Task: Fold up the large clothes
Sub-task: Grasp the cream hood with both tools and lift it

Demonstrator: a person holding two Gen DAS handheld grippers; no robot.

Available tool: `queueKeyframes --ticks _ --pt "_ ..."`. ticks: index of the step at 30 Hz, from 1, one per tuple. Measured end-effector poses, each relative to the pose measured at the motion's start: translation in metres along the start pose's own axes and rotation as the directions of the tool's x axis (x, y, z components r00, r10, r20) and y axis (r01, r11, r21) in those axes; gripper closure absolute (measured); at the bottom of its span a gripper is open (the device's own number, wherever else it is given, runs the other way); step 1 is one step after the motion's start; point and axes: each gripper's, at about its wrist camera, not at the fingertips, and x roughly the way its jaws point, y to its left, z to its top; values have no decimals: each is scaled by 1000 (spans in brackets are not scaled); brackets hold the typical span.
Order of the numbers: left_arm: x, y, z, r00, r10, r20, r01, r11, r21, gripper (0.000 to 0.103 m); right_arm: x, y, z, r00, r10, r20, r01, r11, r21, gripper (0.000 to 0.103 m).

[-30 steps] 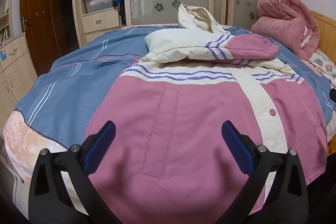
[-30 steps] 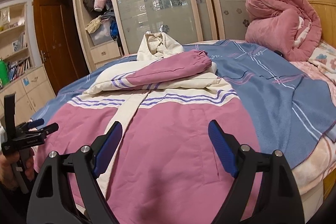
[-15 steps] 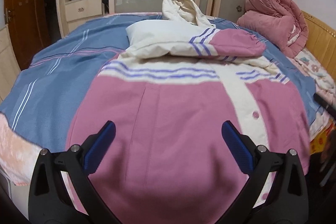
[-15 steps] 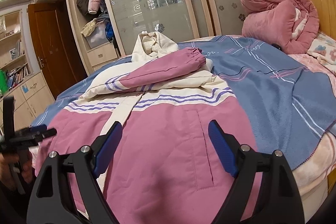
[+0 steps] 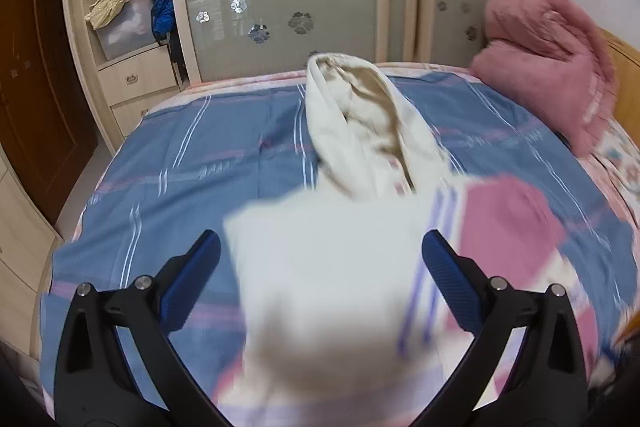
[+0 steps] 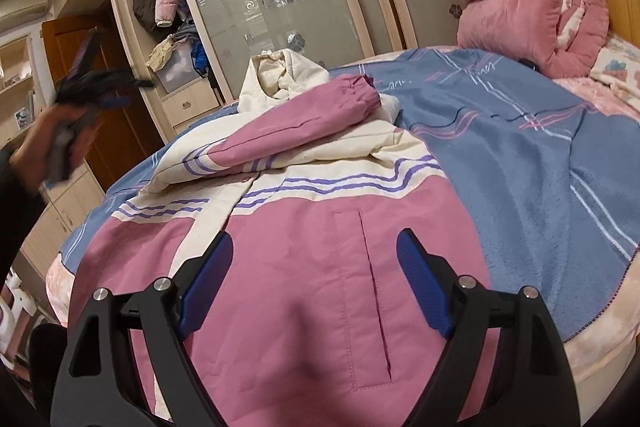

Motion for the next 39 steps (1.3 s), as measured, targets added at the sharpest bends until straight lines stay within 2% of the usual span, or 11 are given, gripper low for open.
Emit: queueKeyframes --ticks 4,6,8,11,17,21,24,25,29,34,39 --pt "74 -16 64 997 -5 -71 6 1000 16 14 6 -4 1 1000 -9 -12 9 1000 2 19" --pt "113 -27 88 992 81 -93 -72 993 91 17 10 -7 6 1000 -21 -21 21 1000 8 19" --pt "141 -26 102 985 108 -131 -98 992 78 19 19 -4 24 999 -39 -37 38 999 -23 19" --pt "179 -23 123 979 130 -156 -124 991 47 19 59 10 91 992 -54 -115 39 991 -129 19" --pt "235 -30 145 968 176 -181 -164 983 80 19 158 37 240 995 -48 -90 25 971 -237 19" --pt "277 -28 154 956 193 -220 -181 981 70 20 239 54 290 989 -48 -138 14 971 -237 19" --pt "307 -15 154 933 191 -306 -190 981 33 56 293 65 304 979 -92 -181 43 965 -258 19" --pt "312 -10 152 927 173 -332 -179 984 10 64 314 67 309 973 -100 -206 44 965 -260 22" --pt "305 13 146 942 114 -316 -136 989 -49 82 382 78 324 954 -163 -251 86 953 -291 27" --pt "284 36 139 959 23 -282 -42 997 -60 85 434 102 322 938 -227 -262 122 924 -363 31" --pt "259 54 139 973 -50 -223 36 997 -70 85 480 104 333 904 -323 -280 198 897 -396 62"
